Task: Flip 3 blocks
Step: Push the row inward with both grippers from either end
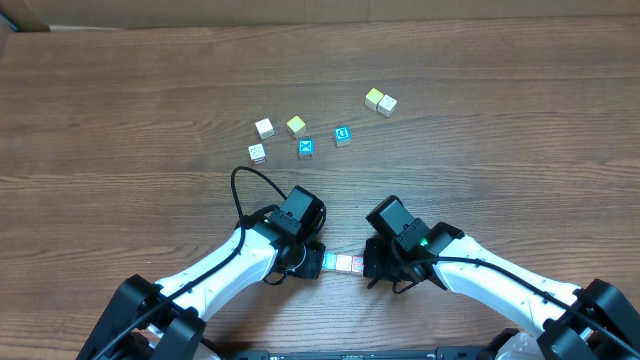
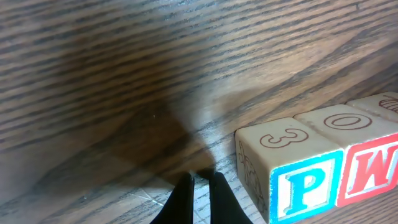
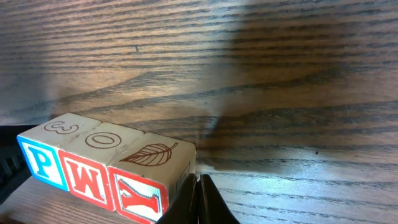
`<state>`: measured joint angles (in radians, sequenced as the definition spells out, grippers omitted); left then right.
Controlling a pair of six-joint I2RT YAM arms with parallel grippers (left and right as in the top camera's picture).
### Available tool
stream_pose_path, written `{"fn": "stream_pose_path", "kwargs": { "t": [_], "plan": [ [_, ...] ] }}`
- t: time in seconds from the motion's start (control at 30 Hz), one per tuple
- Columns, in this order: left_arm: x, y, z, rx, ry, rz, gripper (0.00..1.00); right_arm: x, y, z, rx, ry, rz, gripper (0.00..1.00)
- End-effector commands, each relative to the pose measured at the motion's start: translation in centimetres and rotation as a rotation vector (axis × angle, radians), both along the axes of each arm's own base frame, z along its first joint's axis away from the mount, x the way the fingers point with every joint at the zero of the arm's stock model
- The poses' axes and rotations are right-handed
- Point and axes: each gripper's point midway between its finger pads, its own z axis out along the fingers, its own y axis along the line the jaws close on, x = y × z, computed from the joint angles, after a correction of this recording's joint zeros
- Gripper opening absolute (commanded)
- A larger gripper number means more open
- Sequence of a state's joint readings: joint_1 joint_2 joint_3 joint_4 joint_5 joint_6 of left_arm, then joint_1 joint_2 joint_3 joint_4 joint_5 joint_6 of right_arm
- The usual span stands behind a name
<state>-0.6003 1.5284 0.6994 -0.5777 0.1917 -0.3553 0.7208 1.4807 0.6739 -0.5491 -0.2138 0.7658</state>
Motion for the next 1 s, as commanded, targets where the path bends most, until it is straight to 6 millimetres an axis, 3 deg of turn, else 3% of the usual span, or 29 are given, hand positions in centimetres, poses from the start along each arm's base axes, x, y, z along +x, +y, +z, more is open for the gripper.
{"fn": "stream_pose_path", "kwargs": {
  "t": [0.0,0.4,0.97],
  "plan": [
    [-0.2,0.1,-0.4,-0.004,0.011,-0.013,0.04,-0.3,0.1,-0.2,0.006,0.010,0.003,0.04],
    [-0.6,-0.4,-0.2,-0.031,0.029,-0.020,0.04,-1.0,1.8,0.1,0.036,0.000,0.015,0.04],
    [-1.1,-0.5,-0.2,-0.043,0.053,-0.025,0.04,-0.6,2.1,0.2,0.050,-0.001,-0.019,0.04]
  ]
}}
